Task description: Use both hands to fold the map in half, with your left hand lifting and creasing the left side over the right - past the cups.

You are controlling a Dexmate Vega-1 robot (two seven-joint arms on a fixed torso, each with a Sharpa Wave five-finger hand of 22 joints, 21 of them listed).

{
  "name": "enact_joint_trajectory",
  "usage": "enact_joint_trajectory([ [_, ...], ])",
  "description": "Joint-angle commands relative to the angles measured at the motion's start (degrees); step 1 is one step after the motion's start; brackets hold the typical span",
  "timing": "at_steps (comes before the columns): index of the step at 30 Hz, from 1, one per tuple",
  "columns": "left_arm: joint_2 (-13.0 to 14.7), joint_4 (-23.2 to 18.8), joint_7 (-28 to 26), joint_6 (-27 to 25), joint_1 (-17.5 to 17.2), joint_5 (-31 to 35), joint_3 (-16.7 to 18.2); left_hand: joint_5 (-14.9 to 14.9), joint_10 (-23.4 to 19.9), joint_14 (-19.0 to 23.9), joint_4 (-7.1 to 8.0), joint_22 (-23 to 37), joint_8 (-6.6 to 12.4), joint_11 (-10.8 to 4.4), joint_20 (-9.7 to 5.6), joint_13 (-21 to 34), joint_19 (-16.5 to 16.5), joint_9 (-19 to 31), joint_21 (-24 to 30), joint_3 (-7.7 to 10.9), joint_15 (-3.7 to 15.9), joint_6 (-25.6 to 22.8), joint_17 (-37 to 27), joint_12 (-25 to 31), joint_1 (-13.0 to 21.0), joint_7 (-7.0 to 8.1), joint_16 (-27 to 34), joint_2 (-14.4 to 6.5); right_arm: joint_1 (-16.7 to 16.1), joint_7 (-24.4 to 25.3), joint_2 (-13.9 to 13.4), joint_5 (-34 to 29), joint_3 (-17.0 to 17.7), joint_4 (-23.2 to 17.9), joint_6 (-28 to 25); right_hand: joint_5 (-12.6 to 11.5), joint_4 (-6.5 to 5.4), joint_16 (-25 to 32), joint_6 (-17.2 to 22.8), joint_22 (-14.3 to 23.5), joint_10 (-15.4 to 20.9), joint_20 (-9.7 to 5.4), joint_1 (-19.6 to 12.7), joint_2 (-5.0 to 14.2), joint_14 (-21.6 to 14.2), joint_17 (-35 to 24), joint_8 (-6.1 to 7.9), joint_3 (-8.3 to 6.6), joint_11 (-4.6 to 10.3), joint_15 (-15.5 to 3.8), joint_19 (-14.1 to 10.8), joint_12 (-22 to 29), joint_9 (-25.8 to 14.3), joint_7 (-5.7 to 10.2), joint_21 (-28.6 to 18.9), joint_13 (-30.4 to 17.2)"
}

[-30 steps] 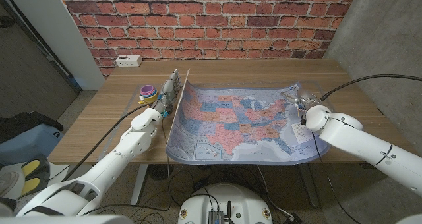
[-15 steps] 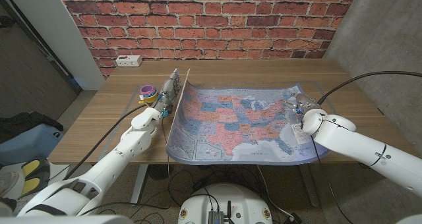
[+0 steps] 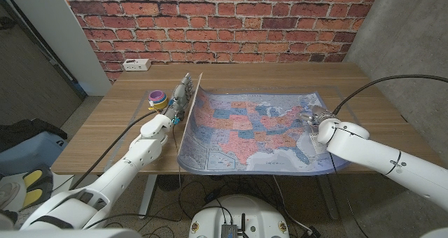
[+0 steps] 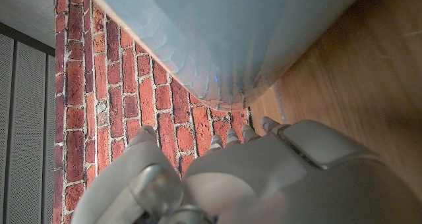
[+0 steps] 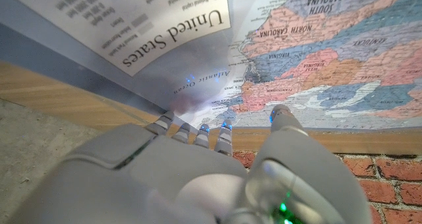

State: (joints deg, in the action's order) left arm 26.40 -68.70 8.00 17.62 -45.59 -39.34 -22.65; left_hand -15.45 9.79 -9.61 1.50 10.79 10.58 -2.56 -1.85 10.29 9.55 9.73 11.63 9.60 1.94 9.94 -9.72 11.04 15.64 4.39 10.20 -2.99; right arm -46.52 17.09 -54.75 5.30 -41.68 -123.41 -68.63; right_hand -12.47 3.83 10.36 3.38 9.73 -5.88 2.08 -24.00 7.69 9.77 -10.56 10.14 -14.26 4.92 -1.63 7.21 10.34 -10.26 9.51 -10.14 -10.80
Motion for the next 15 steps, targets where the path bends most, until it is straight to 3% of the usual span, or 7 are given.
enact_joint_trajectory([
  [1, 1.69, -6.5, -4.42, 0.54, -2.79, 3.12, -0.15, 0.2, 17.21, -15.13, -0.25, 0.13, -0.19, 0.86, -0.22, 0.23, 6.85, 0.27, -0.47, -0.54, -0.76, 14.68, -0.32, 0.14, 0.27, -0.66, 0.14, -0.09, 3.03, -1.37, 1.08, 0.77, -3.82, 1.28, -3.06, 0.39, 0.41, -0.17, -0.99, 0.27, -1.25, 0.07, -0.33, -0.83, 5.6, -0.02, -0.27, 0.01, -0.24, 0.31, 0.72, -0.37, -0.31, 0.2, -0.22, -0.15],
  [12, 6.63, -20.9, -14.32, -4.11, -8.45, 9.27, 0.15, 0.65, 17.06, -15.03, -1.6, 0.27, -0.15, 2.32, 4.72, 0.32, 9.61, 0.35, -0.7, -0.95, -4.58, 15.68, -0.41, 0.33, 1.76, -1.62, 0.21, 0.63, 5.61, -1.7, 1.42, -0.33, -7.53, 1.64, -3.83, 0.35, 0.86, 0.01, -1.58, 0.25, -1.61, -0.01, -0.74, -0.97, 5.77, 0.0, -0.16, -0.07, 0.15, 0.3, 0.26, -0.17, -0.32, 0.28, -0.54, -0.14],
  [15, 8.2, -24.62, -16.08, -6.33, -9.59, 10.74, 0.1, 0.96, 17.26, -15.75, -2.26, 0.35, -0.26, 2.67, 6.87, 0.39, 11.71, 0.4, -1.03, -0.8, -5.56, 16.7, -0.45, 0.35, 2.67, -2.11, 0.08, 0.53, 6.53, -1.81, 1.65, -0.88, -8.94, 1.81, -4.63, 0.31, 1.09, 0.08, -1.52, 0.23, -1.64, 0.02, -1.01, -1.0, 5.76, 0.01, -0.03, -0.15, 0.2, 0.29, 0.2, -0.09, -0.32, 0.39, -0.59, -0.14],
])
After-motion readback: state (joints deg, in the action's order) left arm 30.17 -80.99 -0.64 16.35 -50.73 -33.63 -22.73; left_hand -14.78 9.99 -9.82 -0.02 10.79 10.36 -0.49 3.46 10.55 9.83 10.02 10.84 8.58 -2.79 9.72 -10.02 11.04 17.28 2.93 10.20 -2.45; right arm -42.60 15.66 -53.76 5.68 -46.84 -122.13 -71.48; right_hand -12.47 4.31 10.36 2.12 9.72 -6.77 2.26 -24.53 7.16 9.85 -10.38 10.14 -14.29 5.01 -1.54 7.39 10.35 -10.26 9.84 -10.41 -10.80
